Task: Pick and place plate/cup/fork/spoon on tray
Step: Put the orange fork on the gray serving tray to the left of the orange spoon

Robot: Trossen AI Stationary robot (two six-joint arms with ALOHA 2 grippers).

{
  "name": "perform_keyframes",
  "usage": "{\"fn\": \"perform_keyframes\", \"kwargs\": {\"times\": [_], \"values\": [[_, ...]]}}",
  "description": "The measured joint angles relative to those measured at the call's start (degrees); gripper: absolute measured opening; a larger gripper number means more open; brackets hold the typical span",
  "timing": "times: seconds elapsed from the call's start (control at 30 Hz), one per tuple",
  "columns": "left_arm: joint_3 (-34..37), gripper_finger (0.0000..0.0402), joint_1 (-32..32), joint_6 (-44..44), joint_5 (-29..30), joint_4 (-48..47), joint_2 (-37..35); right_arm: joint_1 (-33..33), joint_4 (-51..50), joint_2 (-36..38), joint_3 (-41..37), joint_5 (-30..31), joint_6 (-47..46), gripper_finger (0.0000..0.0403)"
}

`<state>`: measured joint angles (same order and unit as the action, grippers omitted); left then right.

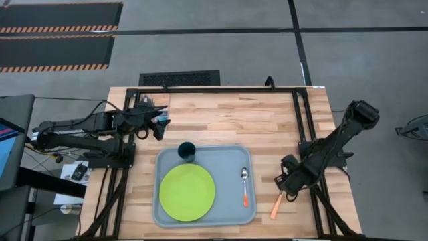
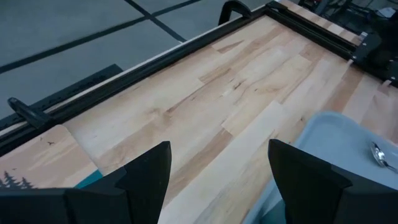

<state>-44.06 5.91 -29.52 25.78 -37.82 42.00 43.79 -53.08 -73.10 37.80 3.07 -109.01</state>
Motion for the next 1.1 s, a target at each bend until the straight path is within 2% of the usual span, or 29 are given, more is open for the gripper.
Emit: {"fn": "perform_keyframes", "kwargs": {"times": [0.3, 0.63, 1.1], "values": [[0.0, 0.0257, 1.27, 1.03, 0.0, -0.2, 0.0, -2.13, 2.78, -0.35, -2.99, -2.02, 8.53, 0.0222], [0.0, 0.0257, 1.31, 1.38, 0.0, -0.2, 0.0, -3.34, 5.51, -0.35, -2.99, -2.03, 12.02, 0.0175], [0.0, 0.0257, 1.31, 2.1, -0.31, -0.24, 0.0, -2.42, 7.7, -0.37, -3.31, -3.34, 15.03, 0.0183]]}}
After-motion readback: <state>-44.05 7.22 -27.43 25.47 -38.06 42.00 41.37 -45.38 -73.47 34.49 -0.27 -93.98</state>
